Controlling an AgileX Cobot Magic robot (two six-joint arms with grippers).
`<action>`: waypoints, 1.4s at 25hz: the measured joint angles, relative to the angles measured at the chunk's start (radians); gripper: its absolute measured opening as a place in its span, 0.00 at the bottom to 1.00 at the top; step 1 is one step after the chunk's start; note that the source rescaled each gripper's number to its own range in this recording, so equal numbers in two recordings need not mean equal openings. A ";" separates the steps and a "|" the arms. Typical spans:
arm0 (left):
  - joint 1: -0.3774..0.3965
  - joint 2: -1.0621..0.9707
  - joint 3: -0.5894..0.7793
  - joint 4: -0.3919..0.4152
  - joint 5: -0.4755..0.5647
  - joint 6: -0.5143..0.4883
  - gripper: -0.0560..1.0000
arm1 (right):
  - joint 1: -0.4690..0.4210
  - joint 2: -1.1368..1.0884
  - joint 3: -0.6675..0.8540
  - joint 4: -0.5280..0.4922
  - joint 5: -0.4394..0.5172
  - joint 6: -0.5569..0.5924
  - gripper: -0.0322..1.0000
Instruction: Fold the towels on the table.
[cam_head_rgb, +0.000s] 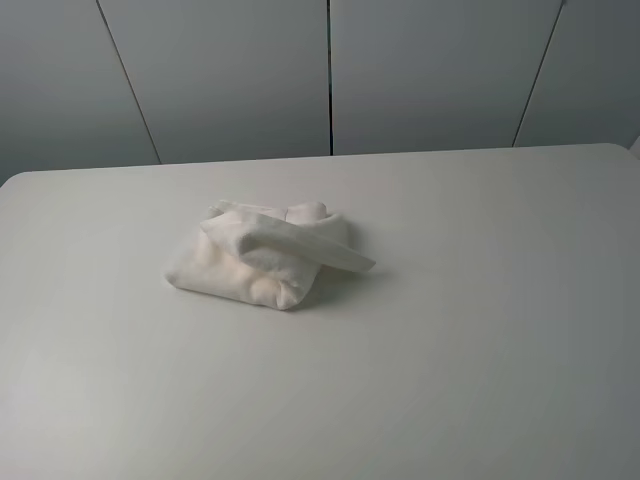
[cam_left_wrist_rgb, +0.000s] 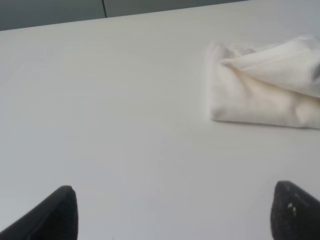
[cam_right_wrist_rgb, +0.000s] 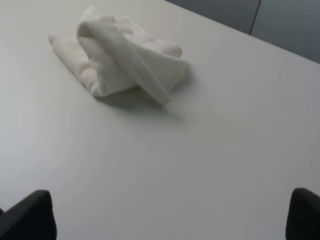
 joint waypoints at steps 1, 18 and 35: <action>0.000 0.000 0.002 0.000 -0.002 0.002 1.00 | 0.000 -0.002 0.000 0.000 -0.004 -0.002 1.00; 0.233 0.000 0.002 -0.033 -0.006 0.026 1.00 | -0.178 -0.002 0.000 -0.046 -0.008 0.071 1.00; 0.466 0.000 0.002 -0.035 -0.006 0.028 1.00 | -0.488 -0.002 0.000 -0.070 -0.008 0.081 1.00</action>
